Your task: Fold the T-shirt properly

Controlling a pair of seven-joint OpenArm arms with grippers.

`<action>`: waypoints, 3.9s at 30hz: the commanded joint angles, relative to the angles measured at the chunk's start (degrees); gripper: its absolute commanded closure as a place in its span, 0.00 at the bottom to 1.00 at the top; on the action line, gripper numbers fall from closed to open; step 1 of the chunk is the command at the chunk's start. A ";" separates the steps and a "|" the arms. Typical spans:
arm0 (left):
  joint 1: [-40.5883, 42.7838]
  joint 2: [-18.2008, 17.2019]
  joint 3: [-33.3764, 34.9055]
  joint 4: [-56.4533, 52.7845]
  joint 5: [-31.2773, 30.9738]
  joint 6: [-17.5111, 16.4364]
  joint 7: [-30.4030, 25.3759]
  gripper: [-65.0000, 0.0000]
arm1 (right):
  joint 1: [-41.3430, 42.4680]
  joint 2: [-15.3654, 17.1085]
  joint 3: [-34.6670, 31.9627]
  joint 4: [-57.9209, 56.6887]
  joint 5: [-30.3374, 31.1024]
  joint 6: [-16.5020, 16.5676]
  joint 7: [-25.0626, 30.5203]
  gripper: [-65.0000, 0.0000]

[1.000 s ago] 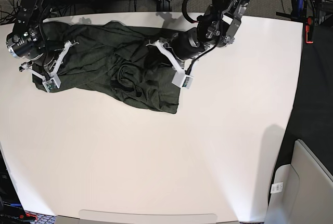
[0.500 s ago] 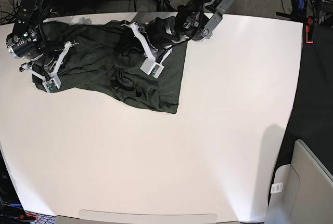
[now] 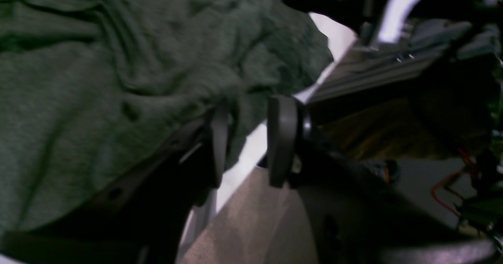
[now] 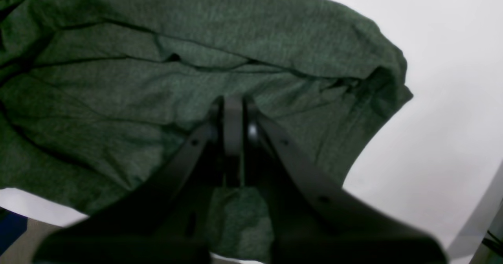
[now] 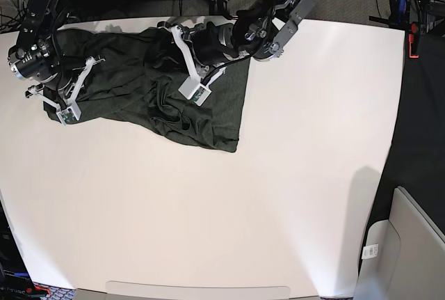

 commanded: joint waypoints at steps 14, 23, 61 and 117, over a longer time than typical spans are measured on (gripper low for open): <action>-2.95 -2.35 -15.71 -2.28 -0.32 -0.36 -1.28 0.69 | 0.69 0.68 1.32 0.75 0.16 0.10 0.75 1.00; -5.06 0.03 -15.71 -10.20 -0.32 -0.36 -4.19 0.65 | 0.51 -0.38 1.32 0.75 0.16 0.10 0.58 1.00; -11.21 9.61 -11.58 -18.81 -0.32 -0.36 -12.10 0.92 | 0.08 -0.38 6.86 0.92 0.25 0.10 0.49 1.00; -16.93 16.29 -5.86 -30.06 -0.24 -0.19 -15.88 0.91 | -1.24 0.24 12.05 1.10 4.82 0.10 0.40 1.00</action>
